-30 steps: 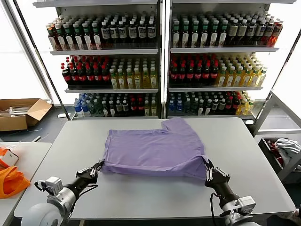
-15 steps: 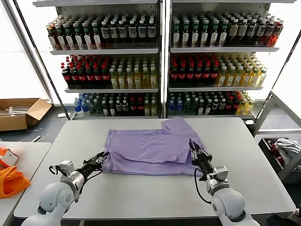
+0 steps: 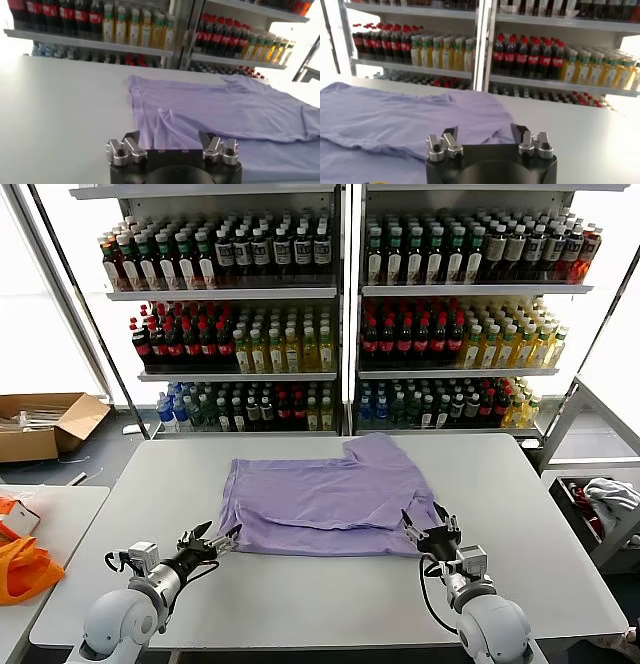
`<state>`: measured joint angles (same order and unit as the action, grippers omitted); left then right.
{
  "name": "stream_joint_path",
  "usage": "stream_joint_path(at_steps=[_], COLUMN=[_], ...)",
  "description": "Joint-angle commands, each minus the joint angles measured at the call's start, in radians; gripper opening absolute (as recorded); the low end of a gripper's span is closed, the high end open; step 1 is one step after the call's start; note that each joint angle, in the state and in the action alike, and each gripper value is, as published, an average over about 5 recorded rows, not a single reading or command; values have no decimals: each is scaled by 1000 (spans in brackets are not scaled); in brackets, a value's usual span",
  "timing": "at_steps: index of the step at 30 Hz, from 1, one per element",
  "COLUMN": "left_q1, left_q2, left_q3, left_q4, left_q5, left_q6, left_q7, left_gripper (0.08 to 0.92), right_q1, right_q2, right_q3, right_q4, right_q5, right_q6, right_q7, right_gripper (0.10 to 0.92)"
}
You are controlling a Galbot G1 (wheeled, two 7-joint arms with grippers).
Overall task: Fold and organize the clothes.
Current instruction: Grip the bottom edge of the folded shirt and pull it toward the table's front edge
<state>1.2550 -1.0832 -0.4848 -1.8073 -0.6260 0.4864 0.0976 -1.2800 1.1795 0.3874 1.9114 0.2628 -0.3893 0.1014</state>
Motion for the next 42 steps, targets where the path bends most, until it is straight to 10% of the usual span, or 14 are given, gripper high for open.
stream_joint_path(at_steps=[1,10,29,42], left_q1=[48,54,128,370], left_q2=[-16,-12,-13,-16], left_q3=[7,5,-29,-138], left_q4=[10,16,-48,-288], left_q5=[29,18,14,53], left_q6=[-4,-7,-36,-1], left_q7=[-4,2,3,5], left_gripper=[804,761,174,84], right_q1=[-146,-157,-207,-454], right_q2=[6,14,-9,-51], right_q3=[42,26,51,144], right_q4=[46,65,102,310], right_q5=[-39,15,82,104], right_q6=[-101,-98,-56,-62], right_q7=[94,85,25,0], right_gripper=[787,661,127,108])
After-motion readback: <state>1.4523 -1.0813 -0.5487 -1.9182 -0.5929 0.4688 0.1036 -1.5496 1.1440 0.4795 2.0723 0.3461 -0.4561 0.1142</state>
